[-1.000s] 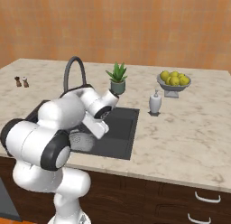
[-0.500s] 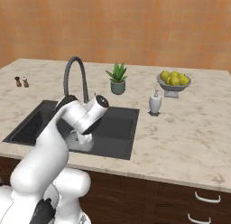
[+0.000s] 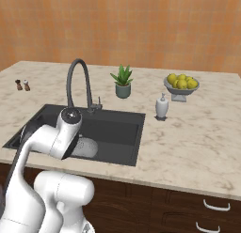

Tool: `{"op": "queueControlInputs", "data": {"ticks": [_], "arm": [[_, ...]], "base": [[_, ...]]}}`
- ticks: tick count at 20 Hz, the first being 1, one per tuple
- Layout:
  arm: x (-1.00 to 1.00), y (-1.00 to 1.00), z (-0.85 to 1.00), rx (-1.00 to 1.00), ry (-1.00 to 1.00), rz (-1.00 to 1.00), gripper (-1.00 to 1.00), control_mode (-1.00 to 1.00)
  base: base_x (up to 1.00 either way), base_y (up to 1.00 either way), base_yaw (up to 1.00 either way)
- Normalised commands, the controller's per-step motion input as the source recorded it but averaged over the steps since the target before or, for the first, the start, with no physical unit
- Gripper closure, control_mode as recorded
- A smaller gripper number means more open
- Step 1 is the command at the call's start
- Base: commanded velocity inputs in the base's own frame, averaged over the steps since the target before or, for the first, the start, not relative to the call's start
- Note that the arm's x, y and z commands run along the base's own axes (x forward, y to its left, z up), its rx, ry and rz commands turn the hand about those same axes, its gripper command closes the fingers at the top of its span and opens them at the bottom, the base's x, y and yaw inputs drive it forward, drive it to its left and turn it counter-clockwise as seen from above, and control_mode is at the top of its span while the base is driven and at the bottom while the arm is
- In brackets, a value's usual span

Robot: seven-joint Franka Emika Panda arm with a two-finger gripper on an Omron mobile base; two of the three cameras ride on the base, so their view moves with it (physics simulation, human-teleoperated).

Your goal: Put the colander in the sink, put the tangerine in the colander, and turn on the sink faucet and pour water over the colander.

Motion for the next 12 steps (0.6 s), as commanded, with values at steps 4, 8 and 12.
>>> {"op": "queueControlInputs", "data": {"ticks": [4, 8, 12], "arm": [[-0.26, 0.75, 0.02, -0.05, 0.27, -0.37, -1.00, -1.00], [0.00, 0.93, 0.09, -0.16, 0.31, -0.18, -1.00, -1.00], [0.01, 0.99, 0.03, -0.08, 0.23, -0.18, -1.00, -1.00]], "base": [[0.00, 0.00, 0.00], [0.00, 0.00, 0.00], [0.00, 0.00, 0.00]]}}
